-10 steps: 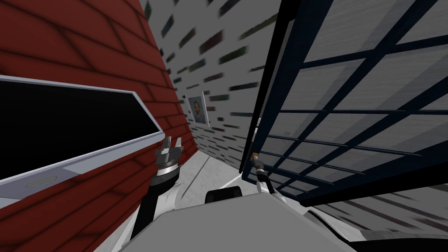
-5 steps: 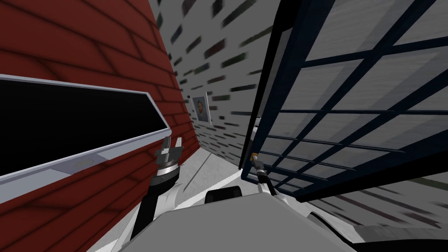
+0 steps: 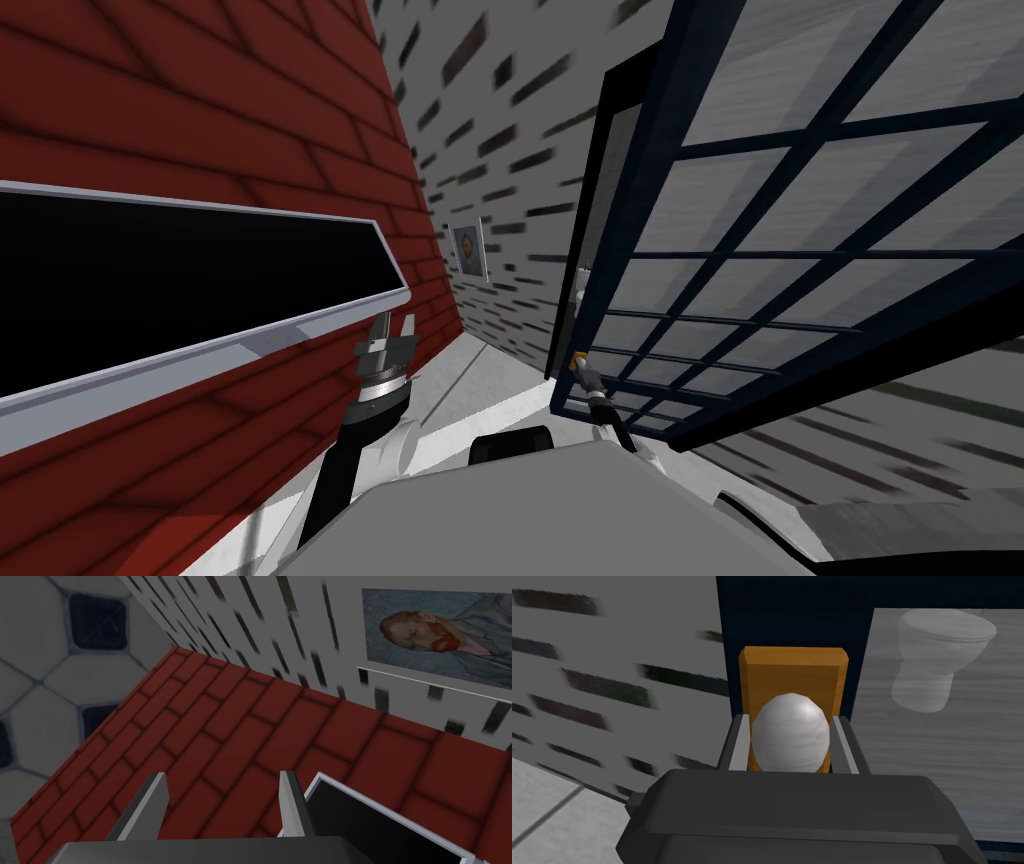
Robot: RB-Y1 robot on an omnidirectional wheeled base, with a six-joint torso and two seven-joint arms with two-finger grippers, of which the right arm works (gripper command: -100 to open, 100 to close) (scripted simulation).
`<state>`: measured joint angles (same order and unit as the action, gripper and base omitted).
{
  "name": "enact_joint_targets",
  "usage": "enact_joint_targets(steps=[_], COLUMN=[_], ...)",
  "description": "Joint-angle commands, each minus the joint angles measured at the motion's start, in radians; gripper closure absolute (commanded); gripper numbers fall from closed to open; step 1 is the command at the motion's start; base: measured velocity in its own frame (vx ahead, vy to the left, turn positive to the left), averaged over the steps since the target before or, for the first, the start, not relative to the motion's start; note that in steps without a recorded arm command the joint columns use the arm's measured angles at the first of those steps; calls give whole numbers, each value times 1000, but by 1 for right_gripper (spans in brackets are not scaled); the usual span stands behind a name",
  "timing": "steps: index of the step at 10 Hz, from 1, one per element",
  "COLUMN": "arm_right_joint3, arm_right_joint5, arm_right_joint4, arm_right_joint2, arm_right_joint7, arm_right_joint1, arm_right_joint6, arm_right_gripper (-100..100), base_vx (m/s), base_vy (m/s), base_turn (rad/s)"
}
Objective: Pull the door open
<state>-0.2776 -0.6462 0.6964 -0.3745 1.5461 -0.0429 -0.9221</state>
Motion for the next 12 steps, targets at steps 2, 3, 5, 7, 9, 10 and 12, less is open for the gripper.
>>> enact_joint_targets(steps=[2,3,5,7,9,10,12], arm_right_joint3=[-29,-40,-69,-95,-109,-120,-146], arm_right_joint5=[16,23,39,54,59,64,75], arm_right_joint4=[9,12,21,29,25,26,28], arm_right_joint2=[-21,-29,-50,-69,-75,-85,-106], arm_right_joint7=[28,39,68,94,103,114,139], arm_right_joint1=[-12,-17,-30,-41,-52,-58,-73], arm_right_joint6=[-16,-22,-39,-53,-64,-77,-105], arm_right_gripper=[100,100,100,100,100,100,100], base_vx=[-193,-239,-263,-261,-136,-248,-206], base_vy=[-5,-18,-17,-44,-14,-66,-50], base_turn=[84,71,87,78,59,136,124])
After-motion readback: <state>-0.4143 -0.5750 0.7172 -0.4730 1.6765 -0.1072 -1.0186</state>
